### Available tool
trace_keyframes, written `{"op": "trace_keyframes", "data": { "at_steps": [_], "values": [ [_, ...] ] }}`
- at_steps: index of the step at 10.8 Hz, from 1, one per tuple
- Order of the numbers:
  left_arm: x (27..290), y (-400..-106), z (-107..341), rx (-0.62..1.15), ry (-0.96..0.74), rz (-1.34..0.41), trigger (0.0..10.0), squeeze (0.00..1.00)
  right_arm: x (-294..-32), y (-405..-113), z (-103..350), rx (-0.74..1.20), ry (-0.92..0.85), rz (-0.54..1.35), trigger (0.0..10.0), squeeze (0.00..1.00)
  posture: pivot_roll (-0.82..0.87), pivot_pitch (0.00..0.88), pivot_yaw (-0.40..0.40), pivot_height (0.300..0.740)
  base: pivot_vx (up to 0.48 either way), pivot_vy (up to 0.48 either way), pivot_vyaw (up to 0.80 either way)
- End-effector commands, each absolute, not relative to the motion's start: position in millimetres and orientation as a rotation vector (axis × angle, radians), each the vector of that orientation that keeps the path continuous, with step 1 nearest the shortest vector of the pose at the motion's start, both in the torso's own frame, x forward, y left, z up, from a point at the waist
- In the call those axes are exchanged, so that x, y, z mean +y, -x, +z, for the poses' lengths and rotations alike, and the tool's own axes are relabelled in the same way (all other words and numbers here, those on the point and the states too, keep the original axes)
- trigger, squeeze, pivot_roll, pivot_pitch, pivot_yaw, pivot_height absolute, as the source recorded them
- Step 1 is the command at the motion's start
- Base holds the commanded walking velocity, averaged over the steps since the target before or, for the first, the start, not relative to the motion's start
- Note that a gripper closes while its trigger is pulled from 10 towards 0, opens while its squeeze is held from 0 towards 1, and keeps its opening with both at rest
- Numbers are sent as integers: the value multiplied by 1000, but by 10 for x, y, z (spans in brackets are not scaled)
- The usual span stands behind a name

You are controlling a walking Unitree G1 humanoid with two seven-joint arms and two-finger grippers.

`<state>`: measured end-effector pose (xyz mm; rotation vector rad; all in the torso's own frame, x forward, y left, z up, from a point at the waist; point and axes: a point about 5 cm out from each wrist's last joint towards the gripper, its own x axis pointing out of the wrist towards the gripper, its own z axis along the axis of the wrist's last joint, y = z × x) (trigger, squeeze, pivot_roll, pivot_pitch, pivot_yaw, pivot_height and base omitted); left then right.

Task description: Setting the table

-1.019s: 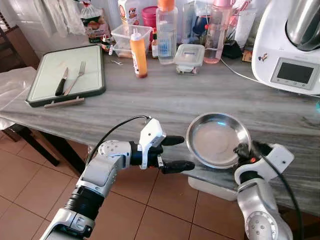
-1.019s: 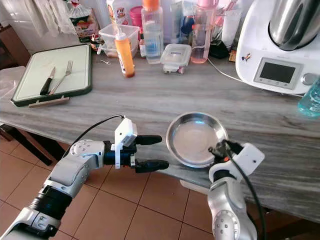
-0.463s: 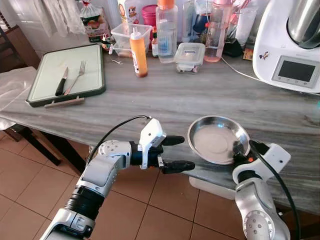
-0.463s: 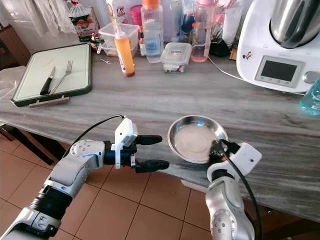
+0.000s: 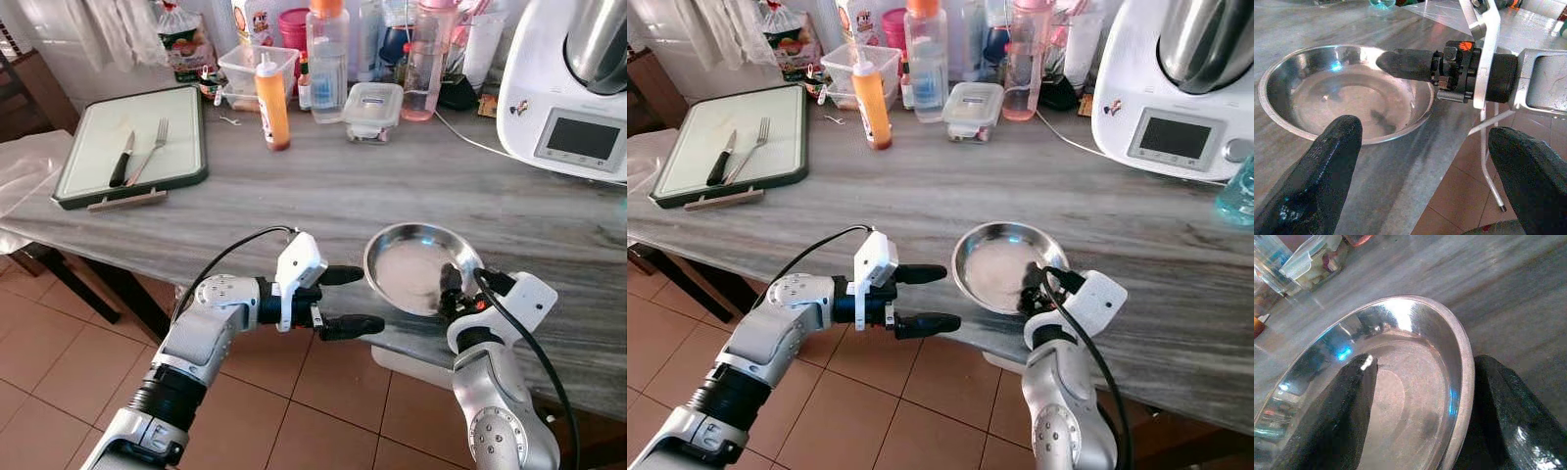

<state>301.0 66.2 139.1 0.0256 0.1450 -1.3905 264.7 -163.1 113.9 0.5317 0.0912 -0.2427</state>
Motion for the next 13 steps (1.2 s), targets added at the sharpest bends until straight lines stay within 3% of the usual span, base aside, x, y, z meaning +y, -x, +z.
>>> {"op": "trace_keyframes", "data": {
  "at_steps": [1, 7, 13],
  "values": [
    [654, -3011, 1417, 142, -46, -1399, 10000, 0, -1512, -2667, 1119, 107, -582, -220, 10000, 1000, -36, 91, 87, 740, 0, 0, 0],
    [643, -3011, 1423, 138, -46, -1401, 10000, 0, -1513, -2662, 1122, 102, -565, -173, 10000, 1000, -37, 89, 91, 740, 0, 0, 0],
    [632, -3024, 1431, 124, -28, -1381, 10000, 0, -1678, -2349, 1239, 21, -409, -179, 10000, 1000, -45, 80, 81, 740, 0, 0, 0]
  ]
}}
